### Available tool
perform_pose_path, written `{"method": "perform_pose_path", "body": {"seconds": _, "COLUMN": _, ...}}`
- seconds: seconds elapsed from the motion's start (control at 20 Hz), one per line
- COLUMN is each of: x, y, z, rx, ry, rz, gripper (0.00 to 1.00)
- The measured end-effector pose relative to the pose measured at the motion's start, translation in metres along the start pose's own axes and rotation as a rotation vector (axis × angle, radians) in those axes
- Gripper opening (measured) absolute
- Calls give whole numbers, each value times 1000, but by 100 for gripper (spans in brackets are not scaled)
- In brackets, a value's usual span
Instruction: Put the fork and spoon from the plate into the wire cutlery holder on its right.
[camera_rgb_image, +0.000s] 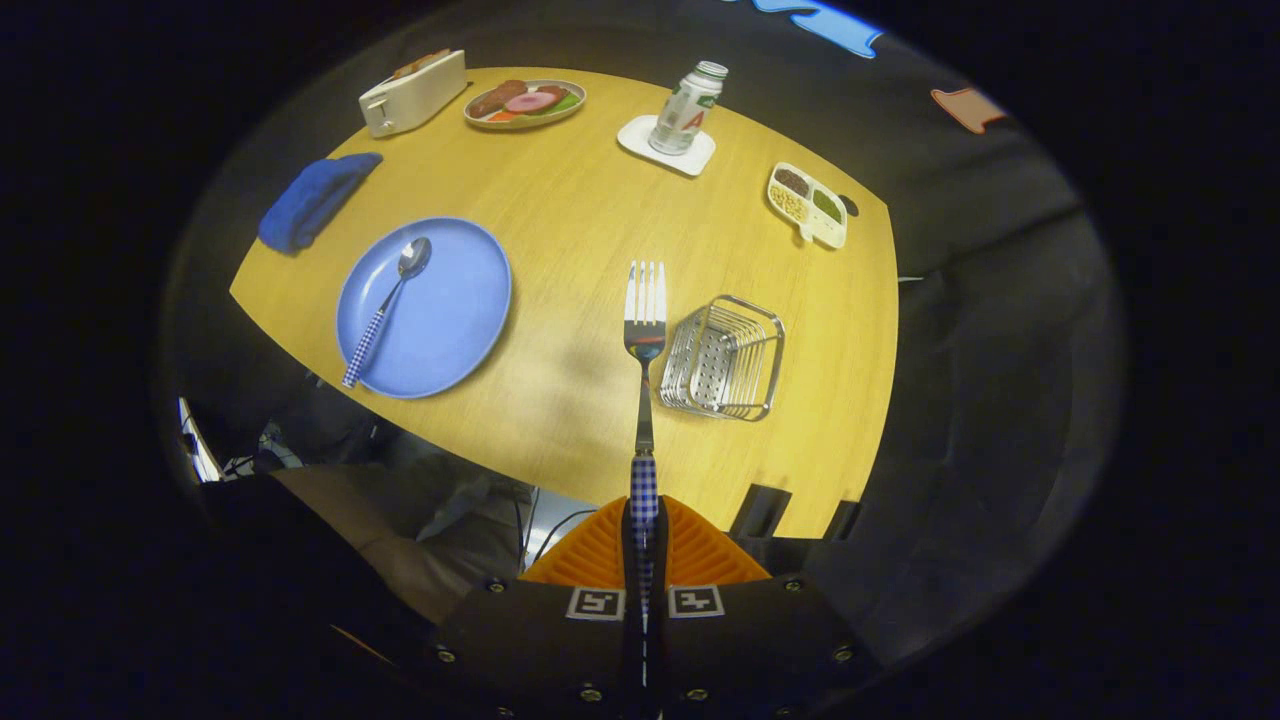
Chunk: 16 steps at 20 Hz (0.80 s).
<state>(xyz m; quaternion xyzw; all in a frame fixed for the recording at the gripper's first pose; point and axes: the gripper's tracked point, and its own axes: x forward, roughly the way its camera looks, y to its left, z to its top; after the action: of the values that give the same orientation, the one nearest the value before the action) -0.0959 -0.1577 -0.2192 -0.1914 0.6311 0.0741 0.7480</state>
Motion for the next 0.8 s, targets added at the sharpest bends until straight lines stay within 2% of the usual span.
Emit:
{"method": "perform_pose_path", "body": {"seconds": 0.2, "x": 4, "y": -28, "z": -20, "rx": 3, "ry": 65, "rz": -15, "gripper": 2}}
{"method": "perform_pose_path", "body": {"seconds": 0.35, "x": 11, "y": -49, "z": -20, "rx": -19, "ry": 99, "rz": -35, "gripper": 2}}
{"method": "perform_pose_path", "body": {"seconds": 0.8, "x": 42, "y": -85, "z": -10, "rx": -198, "ry": 266, "rz": -71, "gripper": 2}}
